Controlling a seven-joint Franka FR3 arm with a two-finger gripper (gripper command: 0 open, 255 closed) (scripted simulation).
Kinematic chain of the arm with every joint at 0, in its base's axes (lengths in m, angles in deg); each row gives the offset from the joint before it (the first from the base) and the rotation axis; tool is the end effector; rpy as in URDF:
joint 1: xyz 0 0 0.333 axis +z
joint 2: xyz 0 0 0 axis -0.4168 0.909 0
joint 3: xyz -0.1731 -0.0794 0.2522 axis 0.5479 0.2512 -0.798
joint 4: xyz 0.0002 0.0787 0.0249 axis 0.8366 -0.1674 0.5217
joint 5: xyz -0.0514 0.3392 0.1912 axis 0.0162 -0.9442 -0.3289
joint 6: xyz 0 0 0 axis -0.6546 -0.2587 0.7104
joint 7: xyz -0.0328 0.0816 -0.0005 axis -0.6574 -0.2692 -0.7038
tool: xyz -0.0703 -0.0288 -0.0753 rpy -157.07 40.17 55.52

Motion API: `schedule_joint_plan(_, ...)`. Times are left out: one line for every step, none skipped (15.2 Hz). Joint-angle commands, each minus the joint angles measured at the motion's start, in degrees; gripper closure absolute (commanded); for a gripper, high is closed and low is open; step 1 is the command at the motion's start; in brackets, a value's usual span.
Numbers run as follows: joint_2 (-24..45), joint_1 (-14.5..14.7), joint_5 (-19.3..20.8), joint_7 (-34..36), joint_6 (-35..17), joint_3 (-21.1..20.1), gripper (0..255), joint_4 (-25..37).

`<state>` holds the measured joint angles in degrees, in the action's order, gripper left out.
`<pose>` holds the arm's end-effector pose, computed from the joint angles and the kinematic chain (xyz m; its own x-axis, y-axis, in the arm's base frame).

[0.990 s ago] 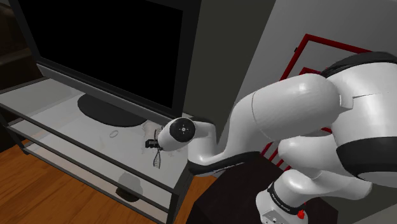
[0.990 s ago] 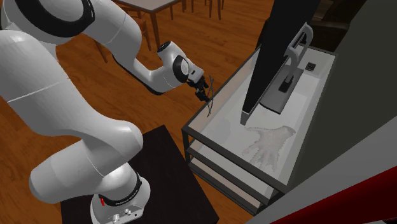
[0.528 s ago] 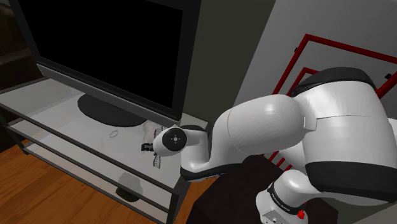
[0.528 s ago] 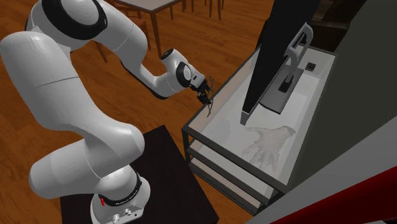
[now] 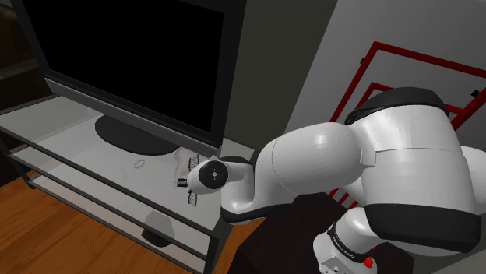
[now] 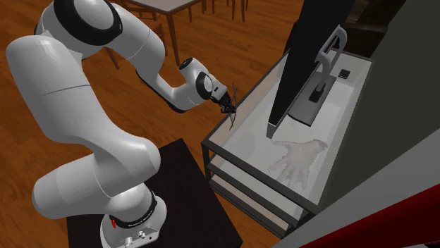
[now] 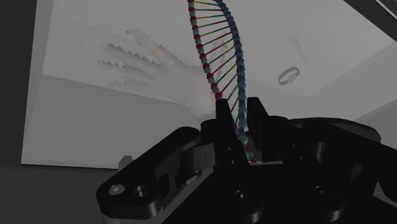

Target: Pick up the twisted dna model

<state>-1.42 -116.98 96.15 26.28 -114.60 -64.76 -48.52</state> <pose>0.4451 0.2765 0.1833 0.6676 -0.4883 0.5621 -0.5268 -0.8432 -0.1069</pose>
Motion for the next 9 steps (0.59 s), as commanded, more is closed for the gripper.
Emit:
schedule_joint_plan(0.0, 0.0, 0.0, 0.0, 0.0, 0.0, 255, 0.0)
schedule_joint_plan(0.0, 0.0, 0.0, 0.0, 0.0, 0.0, 255, 0.0)
schedule_joint_plan(0.0, 0.0, 0.0, 0.0, 0.0, 0.0, 255, 0.0)
schedule_joint_plan(0.0, 0.0, 0.0, 0.0, 0.0, 0.0, 255, 0.0)
schedule_joint_plan(0.0, 0.0, 0.0, 0.0, 0.0, 0.0, 255, 0.0)
schedule_joint_plan(0.0, -0.1, 0.0, 0.0, 0.0, -0.1, 255, 0.1)
schedule_joint_plan(0.7, 0.6, 0.2, -0.3, 0.6, 0.7, 255, -0.1)
schedule_joint_plan(1.4, 1.2, 0.4, -0.5, 1.1, 1.4, 255, -0.3)
schedule_joint_plan(2.1, 1.8, 0.6, -0.7, 1.7, 2.2, 255, -0.4)
